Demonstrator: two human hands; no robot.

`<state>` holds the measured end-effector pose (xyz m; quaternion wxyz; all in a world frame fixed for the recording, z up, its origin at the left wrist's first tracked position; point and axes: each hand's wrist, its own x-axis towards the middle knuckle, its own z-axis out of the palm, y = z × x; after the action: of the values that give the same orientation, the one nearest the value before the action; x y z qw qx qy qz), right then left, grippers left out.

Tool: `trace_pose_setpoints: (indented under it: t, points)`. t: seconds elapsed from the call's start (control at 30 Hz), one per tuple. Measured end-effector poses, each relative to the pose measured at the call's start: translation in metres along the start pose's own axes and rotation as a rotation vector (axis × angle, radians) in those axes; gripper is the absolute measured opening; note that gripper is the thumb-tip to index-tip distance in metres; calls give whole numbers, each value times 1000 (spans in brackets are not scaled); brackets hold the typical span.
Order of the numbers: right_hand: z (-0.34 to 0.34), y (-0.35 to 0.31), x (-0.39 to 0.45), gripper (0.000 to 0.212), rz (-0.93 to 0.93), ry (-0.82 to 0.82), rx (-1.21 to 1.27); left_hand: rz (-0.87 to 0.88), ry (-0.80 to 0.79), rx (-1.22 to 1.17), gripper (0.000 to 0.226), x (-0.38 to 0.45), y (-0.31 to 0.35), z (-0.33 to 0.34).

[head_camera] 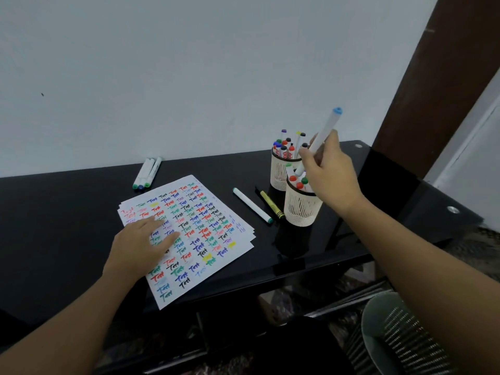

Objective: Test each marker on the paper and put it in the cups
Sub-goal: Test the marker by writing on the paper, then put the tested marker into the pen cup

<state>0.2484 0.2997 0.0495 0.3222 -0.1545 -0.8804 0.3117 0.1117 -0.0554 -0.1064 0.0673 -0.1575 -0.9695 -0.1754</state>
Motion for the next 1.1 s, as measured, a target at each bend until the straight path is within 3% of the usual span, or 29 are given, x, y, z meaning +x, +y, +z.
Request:
trace_pose_setpoints:
  t: [0.37, 0.5, 0.6, 0.73, 0.93, 1.1]
  points:
    - [-1, 17, 25, 43, 132, -159, -128, 10, 5, -5, 72, 0, -2, 0]
    - [3, 21, 31, 34, 43, -94, -216, 12, 1, 7, 73, 1, -2, 0]
    - [4, 23, 31, 18, 71, -85, -109, 8, 1, 13, 73, 1, -2, 0]
    - [5, 25, 23, 49, -63, -39, -182, 7, -2, 15, 73, 1, -2, 0]
    - [9, 30, 20, 19, -80, -144, -336, -5, -18, 3, 75, 1, -2, 0]
    - [9, 30, 27, 24, -86, -143, -353, -7, -23, 9, 75, 3, -2, 0]
